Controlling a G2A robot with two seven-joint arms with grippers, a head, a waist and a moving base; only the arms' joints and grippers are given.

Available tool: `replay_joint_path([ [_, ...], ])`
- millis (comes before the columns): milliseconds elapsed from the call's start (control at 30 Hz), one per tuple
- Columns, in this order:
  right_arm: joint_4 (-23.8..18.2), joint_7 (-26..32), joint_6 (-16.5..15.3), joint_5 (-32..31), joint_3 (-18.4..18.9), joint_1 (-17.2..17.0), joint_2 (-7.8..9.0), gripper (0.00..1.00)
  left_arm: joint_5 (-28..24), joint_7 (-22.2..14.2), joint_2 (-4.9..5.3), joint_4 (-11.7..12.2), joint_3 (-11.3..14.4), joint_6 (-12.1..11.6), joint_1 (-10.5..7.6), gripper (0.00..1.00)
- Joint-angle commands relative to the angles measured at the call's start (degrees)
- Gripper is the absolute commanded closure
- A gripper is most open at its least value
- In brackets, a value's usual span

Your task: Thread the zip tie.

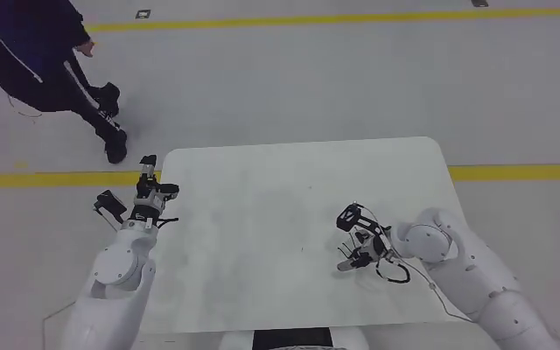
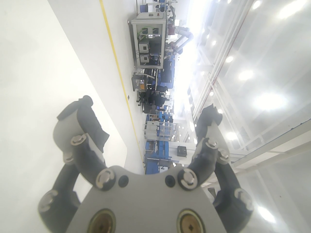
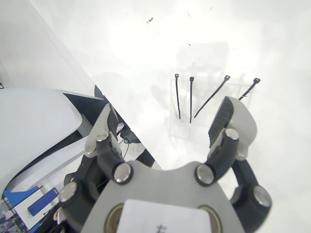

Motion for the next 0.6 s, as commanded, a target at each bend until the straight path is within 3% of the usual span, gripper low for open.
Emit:
replay_joint_path([
  [0, -0.4, -0.1, 0.0, -0.1, 0.2, -0.2, 0.17, 0.58, 0.0, 0.0, 0.00, 0.0, 0.0, 0.0, 0.00, 0.00],
  [333, -1.0, 0.0, 0.0, -1.0, -0.1, -0.4, 1.03, 0.75, 0.0, 0.0, 0.00, 0.0, 0.0, 0.0, 0.00, 0.00],
  [567, 0.0, -0.7, 0.0, -1.7, -1.1, 0.0, 1.30, 0.77, 0.0, 0.0, 0.00, 0.0, 0.0, 0.0, 0.00, 0.00],
])
